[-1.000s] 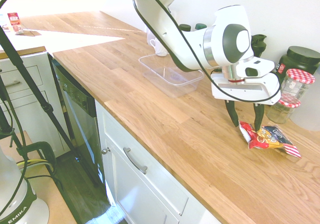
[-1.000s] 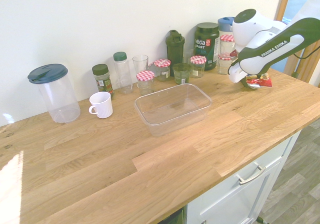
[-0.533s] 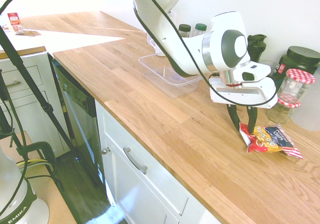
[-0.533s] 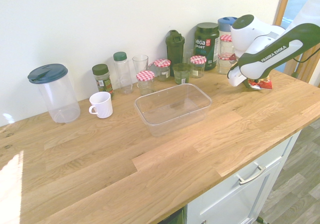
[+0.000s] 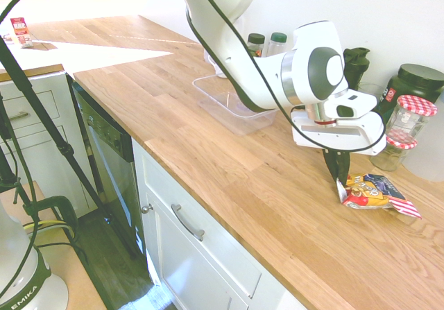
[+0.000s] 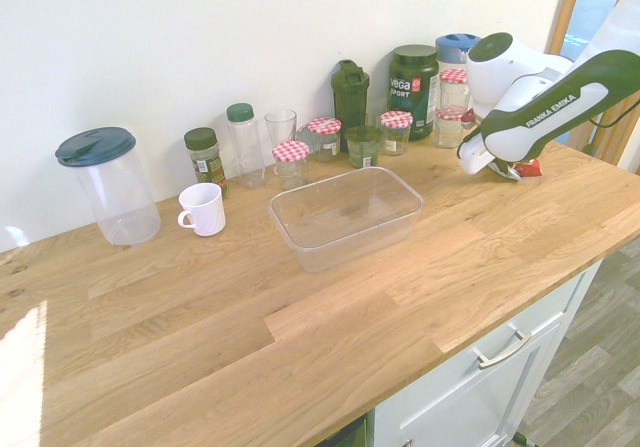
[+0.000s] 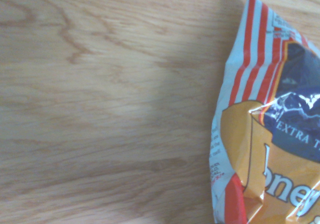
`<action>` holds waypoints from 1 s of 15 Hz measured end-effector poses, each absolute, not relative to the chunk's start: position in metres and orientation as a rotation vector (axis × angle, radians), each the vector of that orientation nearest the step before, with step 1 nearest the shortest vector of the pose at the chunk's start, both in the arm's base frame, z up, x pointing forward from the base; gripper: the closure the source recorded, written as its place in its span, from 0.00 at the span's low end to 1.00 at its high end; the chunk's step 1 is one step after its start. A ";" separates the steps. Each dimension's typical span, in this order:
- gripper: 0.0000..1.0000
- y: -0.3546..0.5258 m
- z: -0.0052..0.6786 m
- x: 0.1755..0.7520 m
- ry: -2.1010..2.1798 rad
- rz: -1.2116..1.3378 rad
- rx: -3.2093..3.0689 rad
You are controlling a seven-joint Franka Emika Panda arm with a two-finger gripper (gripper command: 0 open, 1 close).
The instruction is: Put the chip bag into the container
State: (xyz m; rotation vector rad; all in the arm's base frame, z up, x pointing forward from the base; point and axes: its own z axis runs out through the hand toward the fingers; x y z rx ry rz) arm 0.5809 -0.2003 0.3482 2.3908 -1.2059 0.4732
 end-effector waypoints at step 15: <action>1.00 0.150 0.505 0.538 -1.021 0.717 2.398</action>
